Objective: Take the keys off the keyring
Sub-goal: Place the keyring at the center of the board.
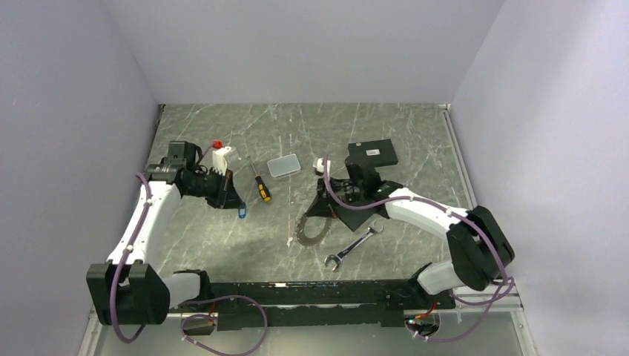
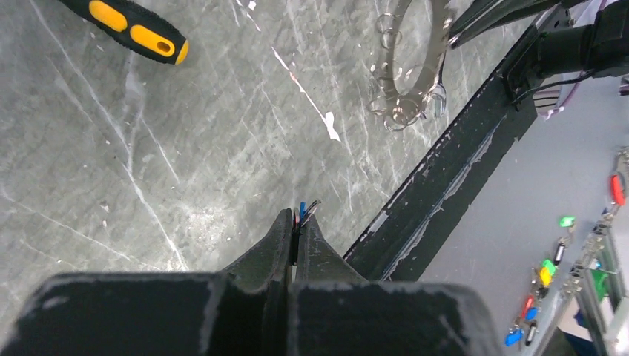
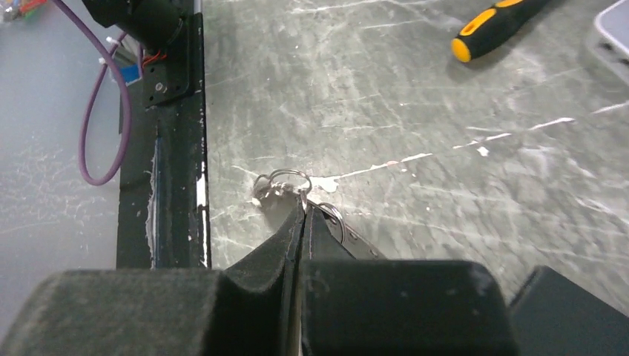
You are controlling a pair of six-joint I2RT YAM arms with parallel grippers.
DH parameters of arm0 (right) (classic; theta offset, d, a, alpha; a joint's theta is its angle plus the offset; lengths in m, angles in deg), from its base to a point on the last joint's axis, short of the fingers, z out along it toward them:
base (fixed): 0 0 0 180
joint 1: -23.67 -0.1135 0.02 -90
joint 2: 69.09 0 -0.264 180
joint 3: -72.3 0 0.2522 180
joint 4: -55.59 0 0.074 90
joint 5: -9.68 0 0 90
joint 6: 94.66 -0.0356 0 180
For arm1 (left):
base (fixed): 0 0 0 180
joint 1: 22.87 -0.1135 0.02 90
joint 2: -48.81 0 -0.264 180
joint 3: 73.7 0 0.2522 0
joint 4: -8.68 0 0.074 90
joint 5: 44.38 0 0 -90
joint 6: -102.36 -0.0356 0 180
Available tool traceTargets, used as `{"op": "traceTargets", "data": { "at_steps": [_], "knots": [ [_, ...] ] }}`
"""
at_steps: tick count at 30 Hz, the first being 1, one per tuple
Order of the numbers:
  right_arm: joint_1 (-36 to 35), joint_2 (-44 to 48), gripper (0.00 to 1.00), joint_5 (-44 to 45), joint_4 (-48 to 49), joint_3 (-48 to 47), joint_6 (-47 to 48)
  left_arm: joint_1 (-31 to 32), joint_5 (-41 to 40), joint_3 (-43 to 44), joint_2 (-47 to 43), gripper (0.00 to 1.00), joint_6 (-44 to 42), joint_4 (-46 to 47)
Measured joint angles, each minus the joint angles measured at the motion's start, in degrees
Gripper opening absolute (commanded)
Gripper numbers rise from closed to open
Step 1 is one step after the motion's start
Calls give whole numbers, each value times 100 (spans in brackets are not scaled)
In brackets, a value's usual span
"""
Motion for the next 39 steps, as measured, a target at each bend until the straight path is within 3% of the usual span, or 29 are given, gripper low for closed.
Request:
{"op": "traceTargets", "data": {
  "at_steps": [18, 26, 33, 39],
  "knots": [
    [-431, -1397, 0, 42, 896, -85, -702, 0, -37, -15, -343, 0, -964, -203],
    [-627, -2037, 39, -306, 1169, -380, -1233, 0, -90, -31, -361, 0, -1303, -240],
    [-509, -1799, 55, -490, 643, -767, -1025, 0, -31, -55, -372, 0, -1541, -337],
    [273, -885, 75, -621, -400, -1189, -367, 149, -20, -55, -254, 0, -1799, -483]
  ]
}}
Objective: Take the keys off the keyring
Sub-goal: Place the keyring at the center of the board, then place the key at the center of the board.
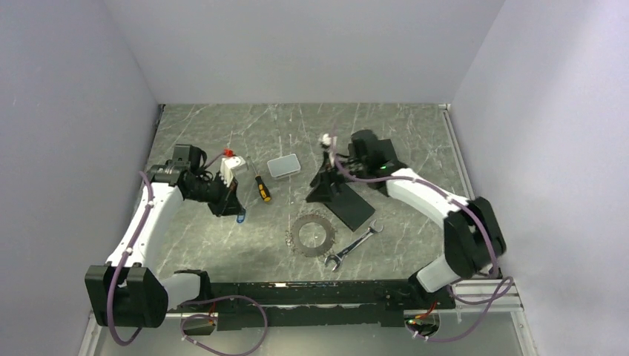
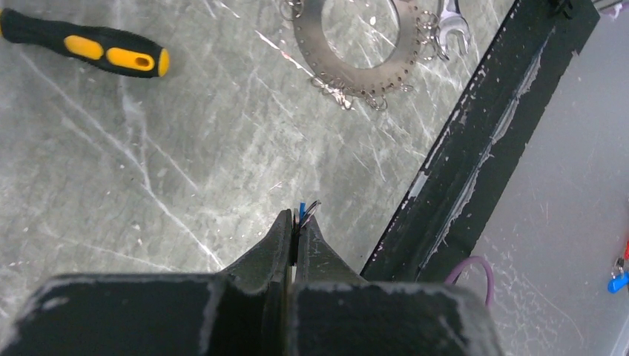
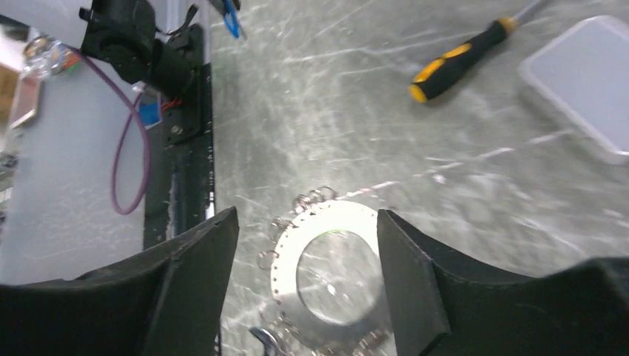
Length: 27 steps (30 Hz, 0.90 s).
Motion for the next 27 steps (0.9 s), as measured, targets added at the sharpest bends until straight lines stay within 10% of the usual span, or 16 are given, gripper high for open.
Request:
{"op": "traceTargets", "data": {
  "at_steps": [13, 21, 27],
  "knots": [
    [2479, 1939, 88, 146, -1650, 717, 1427, 2214, -997, -214, 1047, 0, 144, 466],
    [2798, 2337, 90, 527, -1792, 1467, 1799, 2935, -1484, -216, 2385, 0, 501, 1202],
    [2837, 2339, 100, 601, -1768, 1574, 1810, 3001, -1663, -199, 2813, 25, 713, 1394]
  ]
}}
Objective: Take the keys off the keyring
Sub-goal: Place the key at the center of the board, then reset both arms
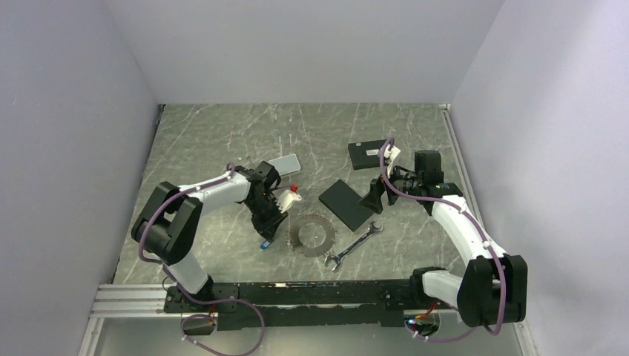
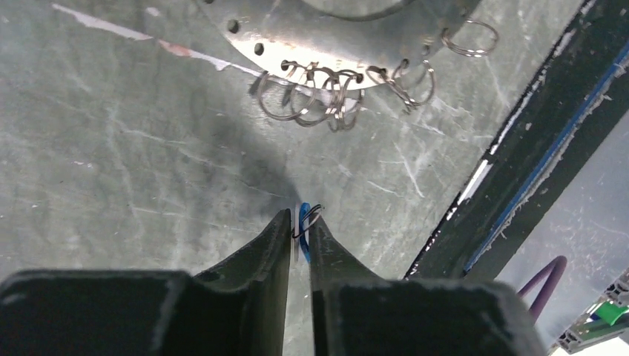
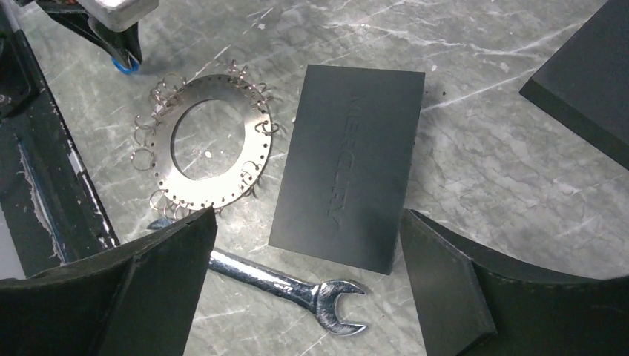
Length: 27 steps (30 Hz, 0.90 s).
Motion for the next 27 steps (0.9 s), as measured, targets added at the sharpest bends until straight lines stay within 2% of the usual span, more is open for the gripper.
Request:
{"op": "traceTargets", "data": {
  "at_steps": [5, 9, 11, 14, 19, 27],
  "knots": [
    [0, 0, 100, 2, 26, 42, 42, -2, -249, 0, 50, 48, 61, 87],
    [2, 0, 100, 7, 33, 72, 103, -2, -356, 0, 24, 61, 87, 63],
    [9, 4, 100, 22, 33, 74, 131, -20, -385, 11, -57, 73, 90, 0],
    [33, 63, 100, 50, 28, 81, 177, -85, -409, 129, -308, 98, 101, -186],
    [70, 323, 100, 188, -17, 79, 232, -533, -243, 590, -841, 99, 129, -566],
    [295, 538, 100, 892, -61, -234, 61, -2544, 431, 1843, -1172, 100, 306, -1067]
  ]
}}
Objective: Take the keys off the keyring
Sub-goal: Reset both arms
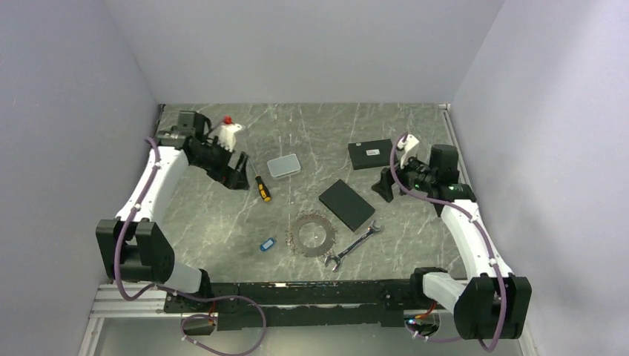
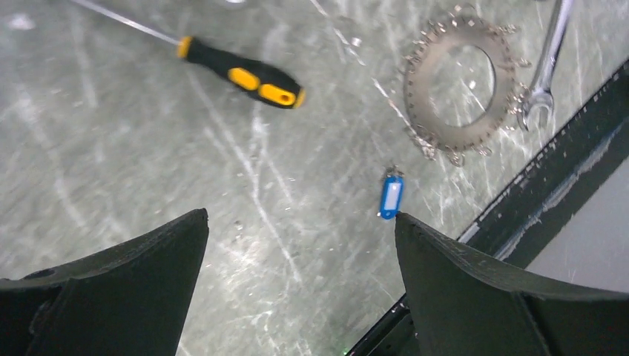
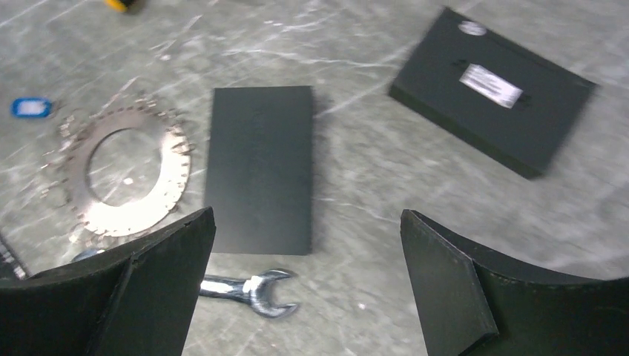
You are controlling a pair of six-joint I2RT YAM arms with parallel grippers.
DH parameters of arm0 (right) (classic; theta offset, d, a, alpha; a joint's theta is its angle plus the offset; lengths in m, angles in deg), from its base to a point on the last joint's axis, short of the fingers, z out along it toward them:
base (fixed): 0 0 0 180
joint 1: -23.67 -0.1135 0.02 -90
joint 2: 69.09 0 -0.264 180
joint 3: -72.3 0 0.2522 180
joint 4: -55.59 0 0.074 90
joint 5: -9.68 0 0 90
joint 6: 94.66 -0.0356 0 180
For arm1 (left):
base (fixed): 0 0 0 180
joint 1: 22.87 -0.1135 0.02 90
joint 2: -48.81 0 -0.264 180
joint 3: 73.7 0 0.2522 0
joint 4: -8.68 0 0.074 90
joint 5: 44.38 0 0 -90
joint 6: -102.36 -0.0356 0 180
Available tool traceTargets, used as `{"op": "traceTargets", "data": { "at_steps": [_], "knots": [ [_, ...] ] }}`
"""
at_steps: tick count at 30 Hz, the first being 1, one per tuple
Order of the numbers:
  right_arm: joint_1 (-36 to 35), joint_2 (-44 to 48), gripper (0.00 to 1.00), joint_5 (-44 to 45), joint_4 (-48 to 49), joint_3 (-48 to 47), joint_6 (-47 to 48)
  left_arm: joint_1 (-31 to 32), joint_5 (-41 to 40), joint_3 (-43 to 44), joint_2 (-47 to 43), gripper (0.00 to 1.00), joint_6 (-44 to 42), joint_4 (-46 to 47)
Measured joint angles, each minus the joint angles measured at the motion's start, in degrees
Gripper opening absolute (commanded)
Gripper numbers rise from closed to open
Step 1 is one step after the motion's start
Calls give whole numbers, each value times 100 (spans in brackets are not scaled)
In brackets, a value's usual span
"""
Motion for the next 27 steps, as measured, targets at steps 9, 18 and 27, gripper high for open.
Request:
{"op": "traceTargets", "data": {
  "at_steps": [9, 18, 27],
  "knots": [
    [1729, -868, 100, -59, 210, -501, -164, -1650, 175, 216, 153, 100, 385, 181],
    [2538, -1952, 100, -308, 483, -382, -378, -1939, -197, -629, 275, 100, 1016, 1268],
    [2527, -2138, 100, -782, 562, -258, -389, -1939, -590, -846, 299, 99, 1355, 1869]
  ]
}}
